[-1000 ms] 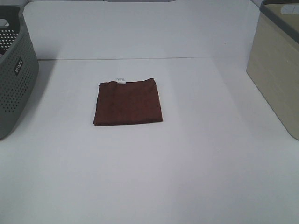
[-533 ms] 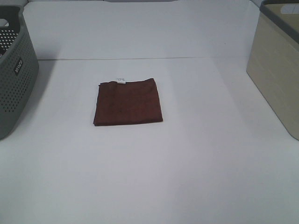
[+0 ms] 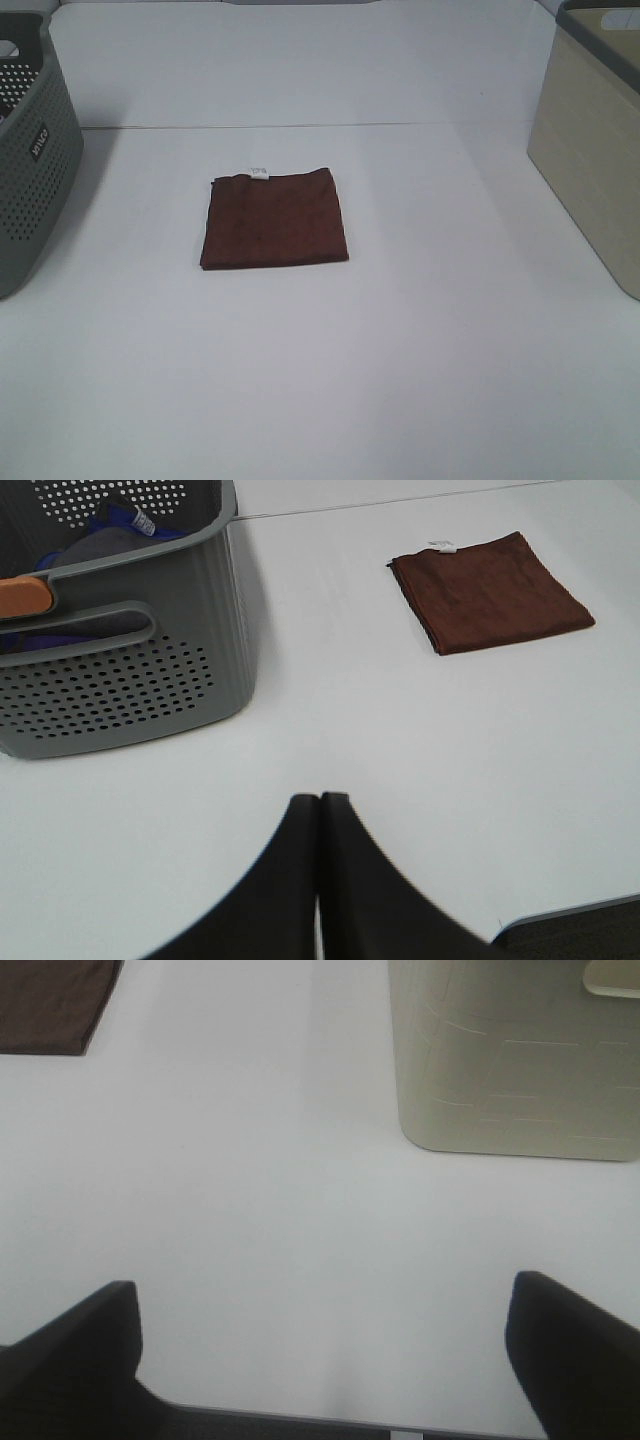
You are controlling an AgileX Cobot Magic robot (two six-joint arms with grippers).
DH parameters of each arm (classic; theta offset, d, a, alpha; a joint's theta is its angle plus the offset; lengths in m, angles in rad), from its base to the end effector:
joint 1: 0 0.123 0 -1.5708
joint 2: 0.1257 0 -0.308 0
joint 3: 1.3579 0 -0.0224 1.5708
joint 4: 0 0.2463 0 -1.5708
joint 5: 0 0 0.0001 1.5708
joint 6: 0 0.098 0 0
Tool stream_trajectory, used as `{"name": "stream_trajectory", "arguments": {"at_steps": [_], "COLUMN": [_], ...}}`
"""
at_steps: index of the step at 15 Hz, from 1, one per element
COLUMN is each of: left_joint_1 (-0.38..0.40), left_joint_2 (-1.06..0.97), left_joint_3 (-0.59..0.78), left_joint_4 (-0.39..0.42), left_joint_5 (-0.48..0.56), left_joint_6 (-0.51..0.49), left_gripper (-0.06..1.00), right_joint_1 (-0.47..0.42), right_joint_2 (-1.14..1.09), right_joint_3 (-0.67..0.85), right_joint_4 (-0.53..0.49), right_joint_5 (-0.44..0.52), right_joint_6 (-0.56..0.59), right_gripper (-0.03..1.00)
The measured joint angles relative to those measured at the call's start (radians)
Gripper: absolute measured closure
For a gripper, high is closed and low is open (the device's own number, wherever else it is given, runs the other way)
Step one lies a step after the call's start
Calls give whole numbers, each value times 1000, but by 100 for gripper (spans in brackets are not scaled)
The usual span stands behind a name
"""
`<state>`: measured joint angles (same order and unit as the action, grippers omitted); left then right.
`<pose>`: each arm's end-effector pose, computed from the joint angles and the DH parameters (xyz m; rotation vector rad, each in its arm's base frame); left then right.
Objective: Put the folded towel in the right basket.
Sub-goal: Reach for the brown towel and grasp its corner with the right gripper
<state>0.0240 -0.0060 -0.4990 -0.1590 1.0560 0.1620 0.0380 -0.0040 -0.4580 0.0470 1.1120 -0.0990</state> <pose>-0.0266 -0.0142 0.2728 0.1469 2.0199 -0.0725 -0.0247 0.0032 0.2558 -0.1486 2.1275 0.0213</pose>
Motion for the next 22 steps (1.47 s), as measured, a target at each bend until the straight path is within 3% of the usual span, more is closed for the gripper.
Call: {"name": "stream_trajectory", "arguments": {"at_steps": [18, 22], "left_joint_1": [0, 0], "left_joint_2": [0, 0], "left_joint_3": [0, 0], "left_joint_4": [0, 0], "left_joint_5": [0, 0], "left_joint_6": [0, 0], "left_gripper": [94, 94], "right_joint_1": [0, 0], "right_joint_2": [0, 97], "right_joint_3": [0, -44], "right_joint_4": [0, -7], "right_joint_5": [-2, -90], "right_joint_6": [0, 0], "right_gripper": [2, 2]}}
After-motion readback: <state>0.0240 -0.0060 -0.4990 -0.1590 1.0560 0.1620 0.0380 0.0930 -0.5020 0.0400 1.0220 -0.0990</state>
